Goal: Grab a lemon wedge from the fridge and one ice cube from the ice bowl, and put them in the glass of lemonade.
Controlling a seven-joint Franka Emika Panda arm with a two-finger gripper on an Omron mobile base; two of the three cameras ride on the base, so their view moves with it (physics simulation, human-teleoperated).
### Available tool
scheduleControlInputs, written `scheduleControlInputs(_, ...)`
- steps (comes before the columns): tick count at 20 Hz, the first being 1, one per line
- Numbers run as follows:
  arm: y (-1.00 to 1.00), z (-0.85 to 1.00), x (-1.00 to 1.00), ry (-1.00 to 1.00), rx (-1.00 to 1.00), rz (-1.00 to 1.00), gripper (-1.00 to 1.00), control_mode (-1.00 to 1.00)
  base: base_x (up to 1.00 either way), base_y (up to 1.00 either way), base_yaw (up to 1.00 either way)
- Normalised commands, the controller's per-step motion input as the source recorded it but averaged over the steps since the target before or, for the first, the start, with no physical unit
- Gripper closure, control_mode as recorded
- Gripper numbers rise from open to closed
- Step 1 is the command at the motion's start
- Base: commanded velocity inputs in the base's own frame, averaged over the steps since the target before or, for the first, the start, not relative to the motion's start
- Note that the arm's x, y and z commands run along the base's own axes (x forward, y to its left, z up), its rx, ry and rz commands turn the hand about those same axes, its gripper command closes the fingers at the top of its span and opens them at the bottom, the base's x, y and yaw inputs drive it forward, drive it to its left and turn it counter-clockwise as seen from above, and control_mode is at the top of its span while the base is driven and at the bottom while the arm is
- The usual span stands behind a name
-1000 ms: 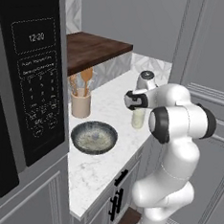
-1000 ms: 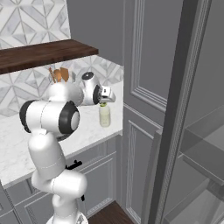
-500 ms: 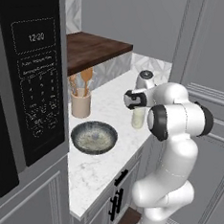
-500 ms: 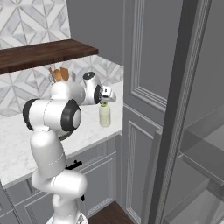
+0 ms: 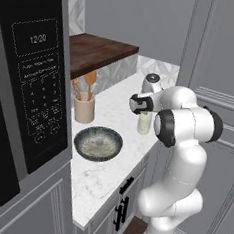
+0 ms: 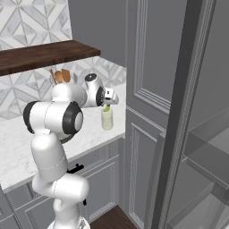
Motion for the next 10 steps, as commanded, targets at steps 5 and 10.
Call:
scheduleControlInputs(5,0.0,0.0,0.0,0.0,0.0,0.0,-1.0,-1.0,0.0,0.0,0.0)
scheduleControlInputs(10,0.0,0.0,-0.04,-0.01,0.0,0.0,-1.0,-1.0,0.0,0.0,0.0)
